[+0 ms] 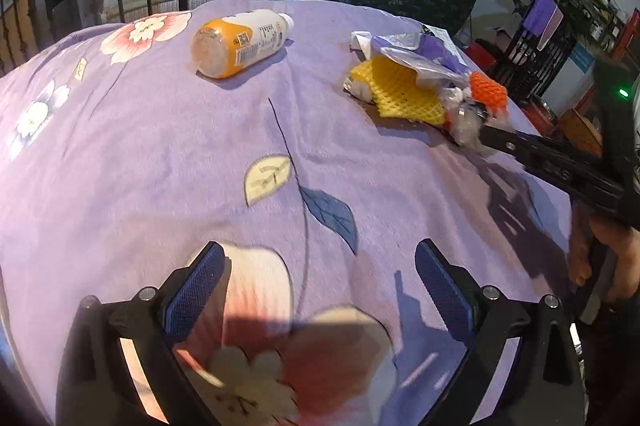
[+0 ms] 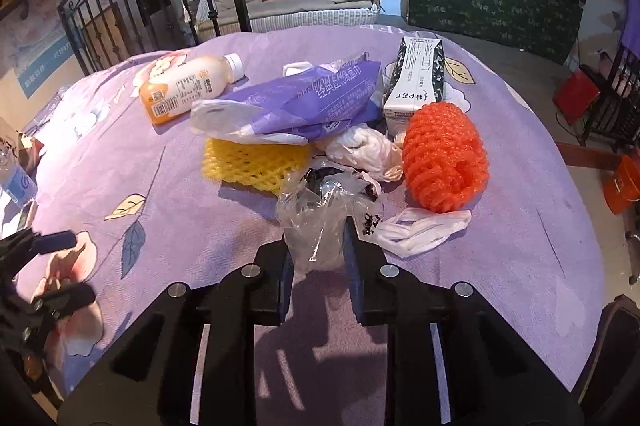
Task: Collect trash
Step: 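Grasp the clear plastic bag with the right gripper while the left grasps the drink bottle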
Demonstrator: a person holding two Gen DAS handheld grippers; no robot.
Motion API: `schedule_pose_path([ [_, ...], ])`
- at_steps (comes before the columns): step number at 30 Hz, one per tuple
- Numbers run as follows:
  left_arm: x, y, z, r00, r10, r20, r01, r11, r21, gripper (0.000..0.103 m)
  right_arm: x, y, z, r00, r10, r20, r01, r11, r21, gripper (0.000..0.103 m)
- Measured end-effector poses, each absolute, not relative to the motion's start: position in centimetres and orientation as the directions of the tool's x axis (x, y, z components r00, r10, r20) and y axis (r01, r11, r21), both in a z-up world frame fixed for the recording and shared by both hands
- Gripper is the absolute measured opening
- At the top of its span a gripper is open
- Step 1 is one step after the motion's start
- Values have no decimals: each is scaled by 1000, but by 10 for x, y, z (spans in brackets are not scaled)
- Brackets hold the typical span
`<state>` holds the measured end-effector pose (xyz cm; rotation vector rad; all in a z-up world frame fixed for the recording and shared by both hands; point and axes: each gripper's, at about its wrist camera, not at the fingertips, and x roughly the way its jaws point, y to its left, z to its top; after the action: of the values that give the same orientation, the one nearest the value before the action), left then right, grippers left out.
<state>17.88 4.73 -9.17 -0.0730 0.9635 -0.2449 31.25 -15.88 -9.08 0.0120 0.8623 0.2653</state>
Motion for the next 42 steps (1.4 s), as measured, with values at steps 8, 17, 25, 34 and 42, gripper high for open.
schedule_pose_path([
  [8, 259, 64, -73, 554, -179, -813, 182, 979, -91, 94, 283, -163, -74, 664, 246, -706, -214, 967, 136, 22],
  [17, 379, 56, -67, 489, 6, -872, 200, 972, 119, 94, 254, -168, -61, 682, 267, -681, -220, 963, 157, 22],
  [25, 434, 43, -111, 301, 146, -942, 242, 944, 224, 75, 244, -173, -62, 684, 255, -684, -197, 967, 163, 22],
  [34, 425, 44, -107, 326, 114, -939, 232, 953, 196, 62, 237, -178, -66, 686, 250, -683, -184, 968, 170, 22],
  [42, 370, 55, -97, 399, -56, -915, 187, 982, 21, 60, 226, -181, -61, 699, 249, -670, -180, 968, 172, 22],
])
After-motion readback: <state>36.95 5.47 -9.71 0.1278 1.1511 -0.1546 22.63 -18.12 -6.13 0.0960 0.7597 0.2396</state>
